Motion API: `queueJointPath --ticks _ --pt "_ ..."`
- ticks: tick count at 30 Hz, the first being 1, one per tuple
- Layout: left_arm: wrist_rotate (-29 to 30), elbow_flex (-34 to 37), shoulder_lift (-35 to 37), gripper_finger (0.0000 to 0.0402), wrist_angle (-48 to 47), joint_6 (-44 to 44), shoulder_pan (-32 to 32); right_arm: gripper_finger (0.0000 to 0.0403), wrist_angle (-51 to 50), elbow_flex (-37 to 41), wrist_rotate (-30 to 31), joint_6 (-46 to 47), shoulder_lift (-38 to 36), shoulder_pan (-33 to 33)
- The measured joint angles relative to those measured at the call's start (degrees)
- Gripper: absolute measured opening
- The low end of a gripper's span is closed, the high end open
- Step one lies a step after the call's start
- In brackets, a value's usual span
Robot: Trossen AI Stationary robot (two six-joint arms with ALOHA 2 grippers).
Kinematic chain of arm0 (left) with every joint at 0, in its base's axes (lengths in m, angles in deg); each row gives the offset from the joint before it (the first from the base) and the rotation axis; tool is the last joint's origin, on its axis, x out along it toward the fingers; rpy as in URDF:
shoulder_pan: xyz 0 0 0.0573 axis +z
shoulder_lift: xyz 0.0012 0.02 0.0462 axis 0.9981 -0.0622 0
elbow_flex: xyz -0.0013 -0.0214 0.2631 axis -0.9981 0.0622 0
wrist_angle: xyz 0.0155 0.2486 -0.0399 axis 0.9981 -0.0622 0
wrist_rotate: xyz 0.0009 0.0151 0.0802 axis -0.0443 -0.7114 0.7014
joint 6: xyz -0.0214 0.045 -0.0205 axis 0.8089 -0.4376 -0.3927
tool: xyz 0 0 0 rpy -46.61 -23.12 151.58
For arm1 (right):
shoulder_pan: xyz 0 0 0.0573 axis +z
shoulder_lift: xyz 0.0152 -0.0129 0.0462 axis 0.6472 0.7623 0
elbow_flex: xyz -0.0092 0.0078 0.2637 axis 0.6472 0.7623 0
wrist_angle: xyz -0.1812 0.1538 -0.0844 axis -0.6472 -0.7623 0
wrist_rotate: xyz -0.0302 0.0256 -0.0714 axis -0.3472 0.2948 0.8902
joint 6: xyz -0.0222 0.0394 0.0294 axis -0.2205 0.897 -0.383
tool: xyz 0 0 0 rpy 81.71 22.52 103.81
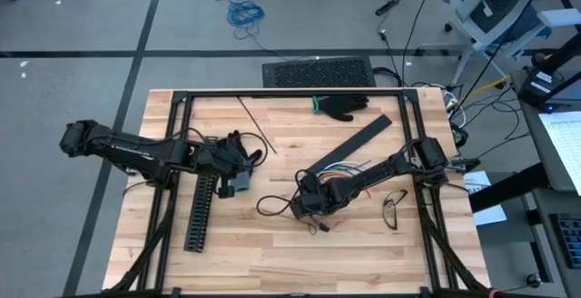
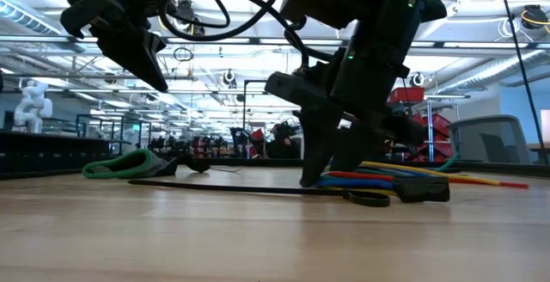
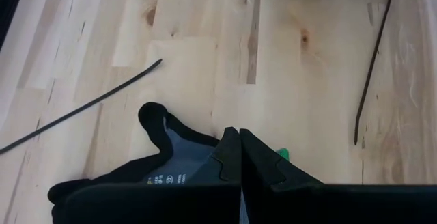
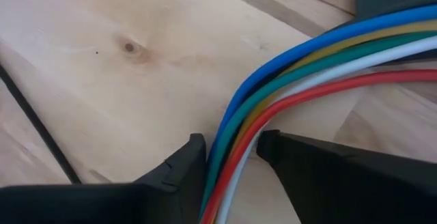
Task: Ziptie cables
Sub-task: Wrap the cable wires with the black zip tie
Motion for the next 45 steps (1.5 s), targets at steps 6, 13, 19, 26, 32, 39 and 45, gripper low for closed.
queueJointPath --ticks 6,13,19,26,32,39,45 --pt "0.2 0.0 0.0 0.0 0.2 0.0 0.0 0.0114 -0.7 -0.1 1.7 -0.7 0.2 0.7" --pt "0.4 0.0 0.0 0.0 0.4 0.0 0.0 0.0014 1.7 -0.1 1.9 -3.7 0.3 1.0" --pt "1.1 0.0 0.0 0.0 0.4 0.0 0.0 0.0012 1.9 0.3 2.2 -4.3 -1.7 1.2" --pt "3.0 0.0 0.0 0.0 0.4 -2.0 0.0 0.0001 8.8 1.2 1.3 -5.9 -5.7 0.2" --pt "3.1 0.0 0.0 0.0 0.3 -1.9 0.0 0.0001 16.7 0.9 0.0 -4.2 -5.9 -0.4" --pt "3.1 0.0 0.0 0.0 0.3 -2.1 0.0 0.0001 20.2 0.9 -0.2 1.0 -5.9 -0.6" --pt "3.1 0.0 0.0 0.0 -0.1 -3.6 0.0 0.0 25.4 0.7 0.9 2.0 -6.0 -0.9"
